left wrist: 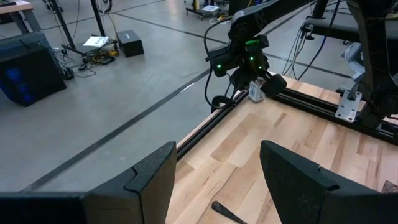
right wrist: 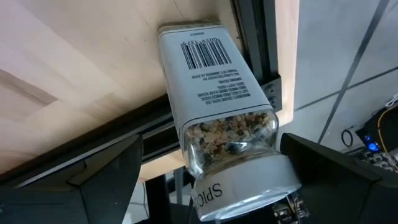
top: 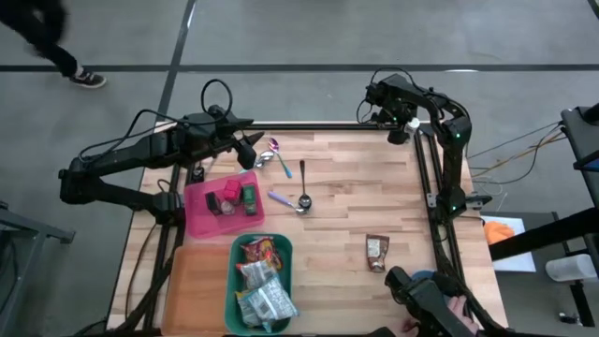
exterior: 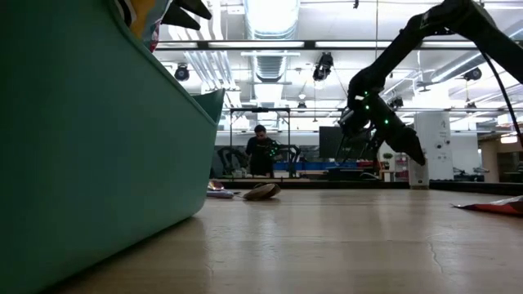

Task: Pick & Place Food Item
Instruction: Put the white seasoning bottle into the pink bin

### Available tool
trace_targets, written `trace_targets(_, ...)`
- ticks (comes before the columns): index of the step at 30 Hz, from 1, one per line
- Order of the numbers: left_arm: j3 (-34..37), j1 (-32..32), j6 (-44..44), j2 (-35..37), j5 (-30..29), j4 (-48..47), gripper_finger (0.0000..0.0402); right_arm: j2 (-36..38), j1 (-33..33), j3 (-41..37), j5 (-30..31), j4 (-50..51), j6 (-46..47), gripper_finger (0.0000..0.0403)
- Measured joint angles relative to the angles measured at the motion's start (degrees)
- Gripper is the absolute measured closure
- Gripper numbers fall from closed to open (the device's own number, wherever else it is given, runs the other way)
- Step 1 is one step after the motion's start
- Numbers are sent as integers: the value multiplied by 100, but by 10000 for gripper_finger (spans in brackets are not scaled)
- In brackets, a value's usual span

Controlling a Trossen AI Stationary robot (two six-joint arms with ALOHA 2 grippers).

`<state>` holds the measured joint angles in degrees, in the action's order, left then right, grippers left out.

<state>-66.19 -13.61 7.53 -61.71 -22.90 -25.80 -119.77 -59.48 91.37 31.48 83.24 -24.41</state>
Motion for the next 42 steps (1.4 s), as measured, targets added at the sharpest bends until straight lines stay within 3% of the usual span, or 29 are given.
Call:
trace_targets(13,0,0,0,0,-1,-31,166,13,-7,0,0,-4,-4,33)
trace_targets(29,0,0,0,-2,0,-33,166,24,-5,0,-33,14,-30,202)
trace_targets(42,0,0,0,0,-1,-30,166,24,-6,0,-56,13,63,198)
